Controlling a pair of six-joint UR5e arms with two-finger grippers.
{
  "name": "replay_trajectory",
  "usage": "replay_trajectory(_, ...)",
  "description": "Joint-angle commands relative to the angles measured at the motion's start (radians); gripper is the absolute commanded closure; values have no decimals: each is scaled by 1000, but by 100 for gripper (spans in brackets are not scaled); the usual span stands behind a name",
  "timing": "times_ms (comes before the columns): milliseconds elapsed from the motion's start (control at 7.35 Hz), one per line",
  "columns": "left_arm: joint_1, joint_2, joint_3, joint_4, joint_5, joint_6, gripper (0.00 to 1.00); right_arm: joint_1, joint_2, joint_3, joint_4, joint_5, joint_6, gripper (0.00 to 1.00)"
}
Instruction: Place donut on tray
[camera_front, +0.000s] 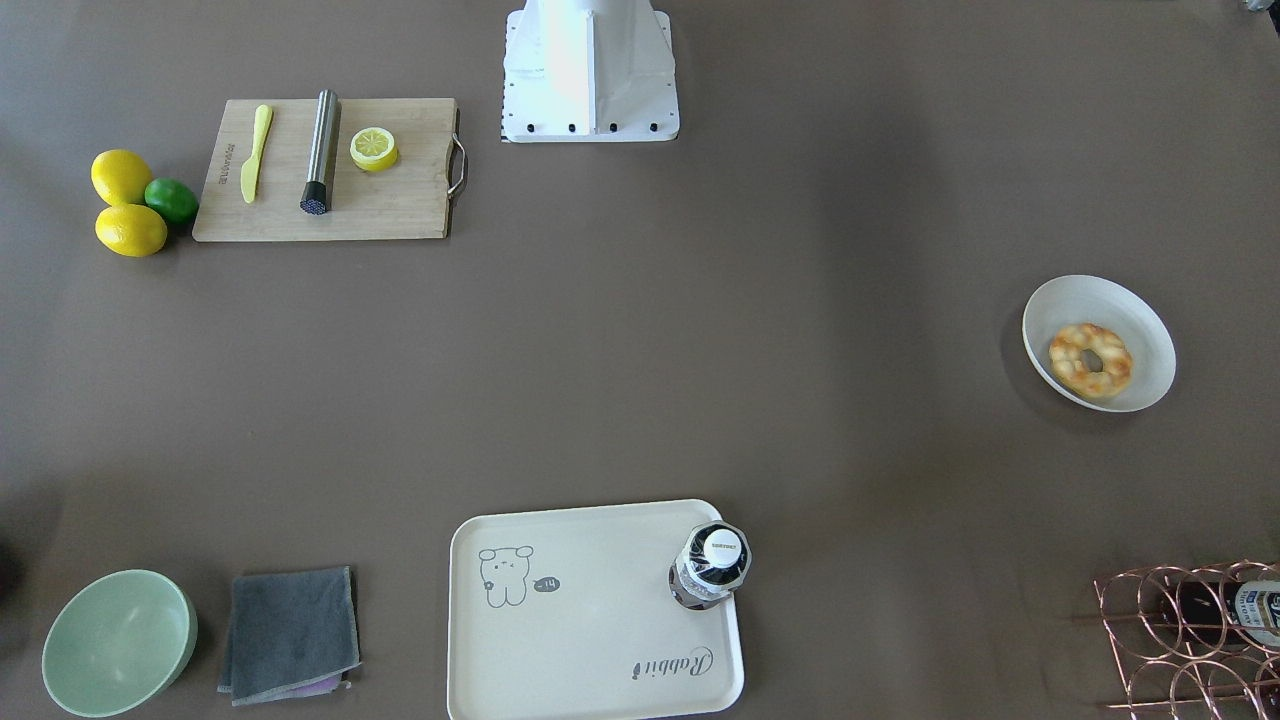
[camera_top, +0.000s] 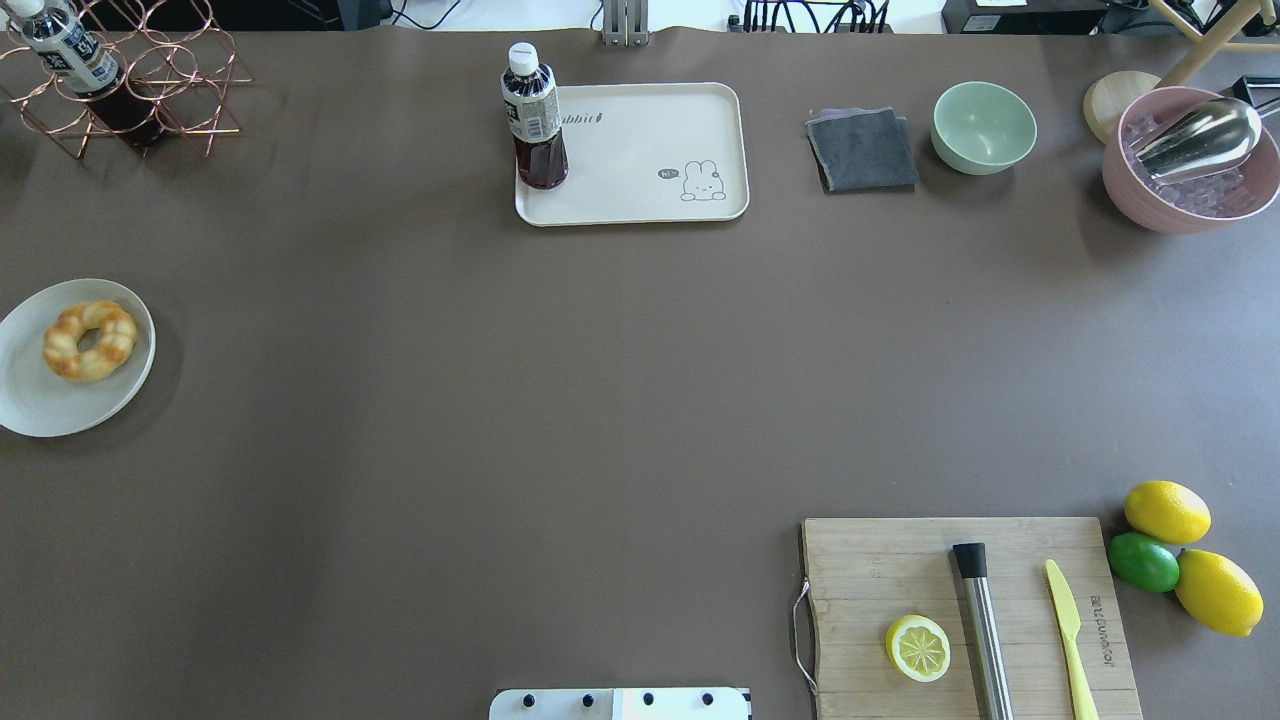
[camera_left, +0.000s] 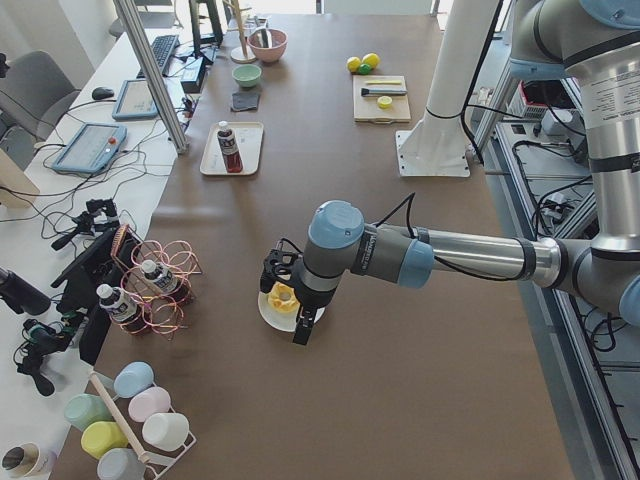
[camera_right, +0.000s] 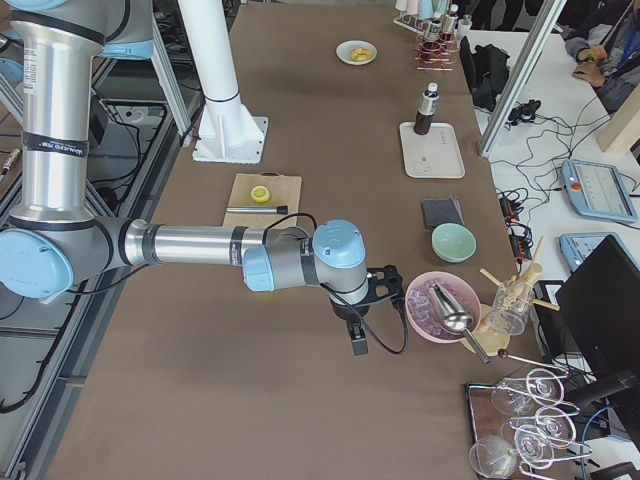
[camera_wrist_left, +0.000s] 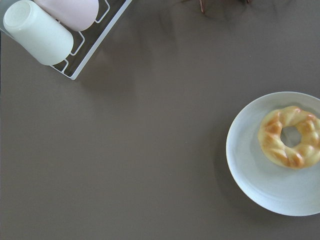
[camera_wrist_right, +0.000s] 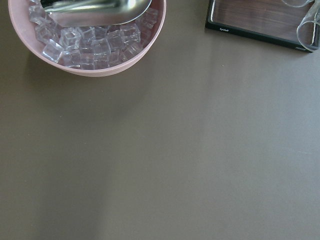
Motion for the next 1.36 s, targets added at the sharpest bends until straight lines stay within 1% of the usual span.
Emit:
replay_trajectory(0,-16,18,3,5,-1,30,2,0,-1,0,-1,1,0,0)
replay_trajectory(272,-30,27,5,7,-1,21,2,0,-1,0,-1,3,0,0)
replay_trajectory(544,-33,36,9,-1,-41,30,2,-2,-2,1,-1,18,6,0)
replay_trajectory(816,-19,48,19,-4,-42,23,2,-23,-1,3,12,29,58,0)
replay_trajectory(952,17,39,54,-4,-42,22,2,-31,-4,1,44,32,67,0)
replay_trajectory(1088,98,25,68,-5,-41,-14,2,-38,-6,3,48,37,69,0)
replay_trajectory(1224,136,7,109,-63,-38,-52,2,-38,-12,7,52,66,66,0)
